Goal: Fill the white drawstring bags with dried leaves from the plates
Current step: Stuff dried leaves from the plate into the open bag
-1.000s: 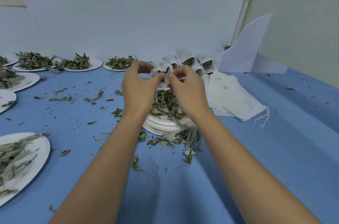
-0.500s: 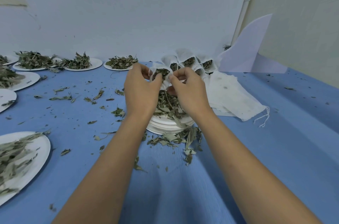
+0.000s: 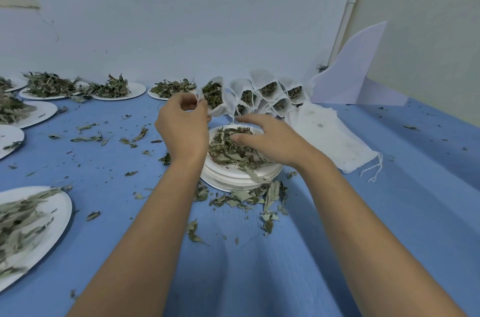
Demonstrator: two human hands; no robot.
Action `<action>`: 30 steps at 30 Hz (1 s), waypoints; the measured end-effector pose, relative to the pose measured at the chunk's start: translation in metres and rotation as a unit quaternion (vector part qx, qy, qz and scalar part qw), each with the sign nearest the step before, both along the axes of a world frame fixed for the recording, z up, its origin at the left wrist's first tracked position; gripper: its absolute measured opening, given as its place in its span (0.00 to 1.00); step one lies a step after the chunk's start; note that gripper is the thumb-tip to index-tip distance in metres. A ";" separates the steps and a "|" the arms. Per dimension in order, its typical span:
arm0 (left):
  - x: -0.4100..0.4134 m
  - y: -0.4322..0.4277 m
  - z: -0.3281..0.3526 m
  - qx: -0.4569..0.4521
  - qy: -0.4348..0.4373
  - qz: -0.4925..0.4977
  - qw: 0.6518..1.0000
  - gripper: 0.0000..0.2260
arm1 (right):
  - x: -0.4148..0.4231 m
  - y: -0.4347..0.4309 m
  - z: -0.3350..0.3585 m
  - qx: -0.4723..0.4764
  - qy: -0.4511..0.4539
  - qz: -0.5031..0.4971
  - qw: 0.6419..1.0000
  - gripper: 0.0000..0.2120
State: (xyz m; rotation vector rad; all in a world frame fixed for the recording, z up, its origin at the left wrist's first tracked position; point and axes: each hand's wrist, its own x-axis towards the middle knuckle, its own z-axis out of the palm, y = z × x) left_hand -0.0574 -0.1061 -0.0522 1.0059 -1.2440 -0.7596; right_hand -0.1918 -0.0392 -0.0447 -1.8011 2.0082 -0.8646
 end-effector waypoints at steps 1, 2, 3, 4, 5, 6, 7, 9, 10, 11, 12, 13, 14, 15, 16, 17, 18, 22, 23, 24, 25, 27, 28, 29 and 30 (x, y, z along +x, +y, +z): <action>0.000 0.000 -0.001 0.003 0.000 -0.001 1.000 0.01 | 0.002 -0.001 -0.001 0.030 -0.010 0.031 0.999 0.27; 0.000 0.000 -0.002 0.006 0.000 -0.002 1.000 0.01 | 0.004 -0.002 -0.003 0.053 -0.010 0.052 0.997 0.28; 0.000 -0.001 -0.003 0.009 0.000 -0.002 1.000 0.02 | 0.006 -0.004 -0.006 0.068 0.004 0.066 0.996 0.29; 0.000 -0.001 -0.003 0.013 0.001 -0.001 1.000 0.02 | 0.008 -0.005 -0.009 0.075 0.027 0.074 0.994 0.28; 0.000 -0.001 -0.004 0.015 0.005 0.001 1.000 0.02 | 0.009 -0.007 -0.011 0.076 0.049 0.078 0.993 0.28; 0.000 -0.002 -0.004 0.017 0.009 0.004 1.000 0.02 | 0.010 -0.008 -0.013 0.073 0.067 0.080 0.992 0.27; 0.000 -0.002 -0.004 0.016 0.013 0.005 1.000 0.02 | 0.011 -0.009 -0.014 0.070 0.081 0.080 0.991 0.26; 0.001 -0.003 -0.003 0.014 0.021 0.003 1.000 0.03 | 0.011 -0.009 -0.017 0.058 0.108 0.076 0.990 0.24; 0.001 -0.003 -0.003 0.014 0.024 0.001 1.000 0.04 | 0.011 -0.009 -0.019 0.044 0.122 0.069 0.989 0.23; 0.001 -0.003 -0.002 0.013 0.025 0.000 1.000 0.04 | 0.010 -0.009 -0.020 0.027 0.134 0.058 0.989 0.22; 0.001 -0.002 -0.002 0.012 0.026 0.001 1.000 0.04 | 0.009 -0.009 -0.020 0.007 0.141 0.045 0.989 0.20; 0.001 -0.002 -0.002 0.012 0.025 0.001 1.000 0.04 | 0.009 -0.009 -0.020 -0.010 0.146 0.031 0.989 0.18; 0.001 -0.002 -0.002 0.012 0.025 0.001 1.000 0.03 | 0.009 -0.009 -0.021 -0.024 0.149 0.018 0.988 0.16; 0.001 -0.002 -0.002 0.012 0.026 0.000 1.000 0.03 | 0.009 -0.010 -0.022 -0.033 0.150 0.006 0.988 0.15; 0.001 -0.001 -0.002 0.012 0.028 -0.002 1.000 0.03 | 0.010 -0.010 -0.023 -0.038 0.147 -0.005 0.988 0.14; 0.001 -0.001 -0.002 0.012 0.033 -0.004 0.999 0.04 | 0.011 -0.010 -0.024 -0.040 0.139 -0.013 0.989 0.13; 0.001 0.000 -0.002 0.011 0.039 -0.007 0.999 0.05 | 0.012 -0.011 -0.025 -0.042 0.123 -0.019 0.991 0.12; 0.001 0.003 0.001 0.011 0.057 -0.007 0.998 0.12 | 0.012 -0.013 -0.030 -0.059 0.107 -0.043 0.992 0.12; 0.001 0.003 0.001 0.011 0.057 -0.005 0.998 0.13 | 0.012 -0.013 -0.030 -0.065 0.110 -0.048 0.991 0.12; 0.000 0.003 0.001 0.012 0.058 -0.003 0.998 0.14 | 0.012 -0.013 -0.030 -0.068 0.106 -0.053 0.991 0.12; 0.000 0.004 0.001 0.013 0.058 -0.001 0.998 0.14 | 0.012 -0.013 -0.030 -0.070 0.099 -0.055 0.991 0.13; 0.000 0.003 0.000 0.016 0.055 0.000 0.998 0.13 | 0.013 -0.011 -0.029 -0.076 0.093 -0.055 0.991 0.13; 0.000 0.002 -0.001 0.018 0.051 0.000 0.999 0.12 | 0.013 -0.010 -0.028 -0.083 0.092 -0.055 0.991 0.12; 0.000 0.001 -0.002 0.020 0.045 0.000 0.999 0.11 | 0.012 -0.010 -0.027 -0.096 0.085 -0.058 0.990 0.12; 0.000 -0.001 -0.004 0.023 0.039 -0.001 0.999 0.09 | 0.012 -0.009 -0.024 -0.114 0.067 -0.065 0.989 0.11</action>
